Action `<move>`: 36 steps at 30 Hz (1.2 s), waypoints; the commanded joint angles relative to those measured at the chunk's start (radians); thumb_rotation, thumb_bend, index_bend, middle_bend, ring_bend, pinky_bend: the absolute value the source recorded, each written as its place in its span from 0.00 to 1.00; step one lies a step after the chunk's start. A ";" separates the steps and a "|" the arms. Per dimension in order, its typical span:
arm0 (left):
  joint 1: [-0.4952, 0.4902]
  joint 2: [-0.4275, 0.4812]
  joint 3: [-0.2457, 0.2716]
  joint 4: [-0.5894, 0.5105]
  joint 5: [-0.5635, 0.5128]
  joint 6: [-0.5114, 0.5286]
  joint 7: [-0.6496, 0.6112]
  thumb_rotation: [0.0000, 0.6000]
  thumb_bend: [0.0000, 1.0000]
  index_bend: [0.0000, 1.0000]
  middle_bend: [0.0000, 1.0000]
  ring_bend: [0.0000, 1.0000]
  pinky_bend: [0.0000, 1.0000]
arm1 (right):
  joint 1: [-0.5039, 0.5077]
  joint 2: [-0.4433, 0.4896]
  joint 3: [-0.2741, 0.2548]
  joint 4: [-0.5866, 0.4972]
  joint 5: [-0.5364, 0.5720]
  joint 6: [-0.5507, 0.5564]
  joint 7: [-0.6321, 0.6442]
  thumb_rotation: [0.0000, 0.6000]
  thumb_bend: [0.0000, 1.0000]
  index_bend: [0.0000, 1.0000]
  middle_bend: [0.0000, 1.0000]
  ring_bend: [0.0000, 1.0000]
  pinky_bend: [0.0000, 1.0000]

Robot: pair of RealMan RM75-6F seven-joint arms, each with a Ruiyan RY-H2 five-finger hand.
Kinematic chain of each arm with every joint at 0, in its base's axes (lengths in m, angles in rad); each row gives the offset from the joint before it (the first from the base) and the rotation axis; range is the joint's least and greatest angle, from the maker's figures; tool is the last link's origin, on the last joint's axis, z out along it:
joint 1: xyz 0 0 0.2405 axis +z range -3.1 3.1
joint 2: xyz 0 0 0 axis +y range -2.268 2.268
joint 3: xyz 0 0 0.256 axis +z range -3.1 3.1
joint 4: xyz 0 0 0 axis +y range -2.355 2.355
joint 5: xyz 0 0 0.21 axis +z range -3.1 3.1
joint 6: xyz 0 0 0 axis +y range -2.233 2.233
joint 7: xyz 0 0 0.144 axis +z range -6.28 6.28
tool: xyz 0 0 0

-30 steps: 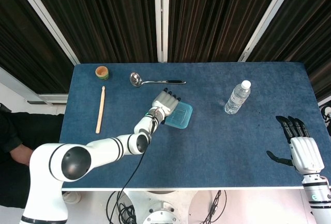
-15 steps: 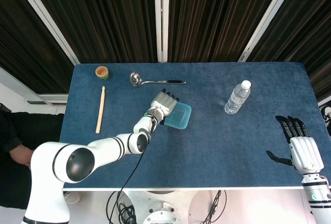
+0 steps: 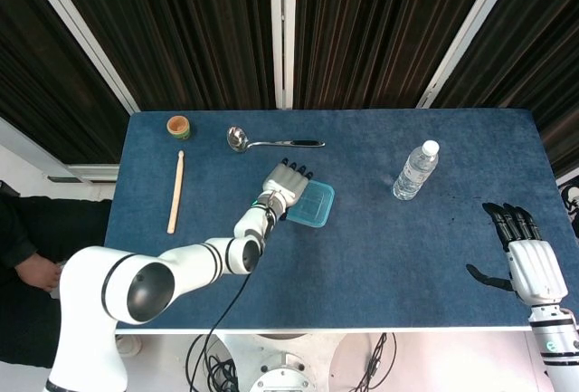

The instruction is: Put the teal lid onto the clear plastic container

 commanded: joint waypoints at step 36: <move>0.190 0.062 -0.088 -0.220 0.286 0.214 -0.046 1.00 0.09 0.17 0.12 0.00 0.02 | -0.019 -0.005 -0.012 -0.037 -0.038 0.037 -0.046 1.00 0.10 0.00 0.08 0.00 0.02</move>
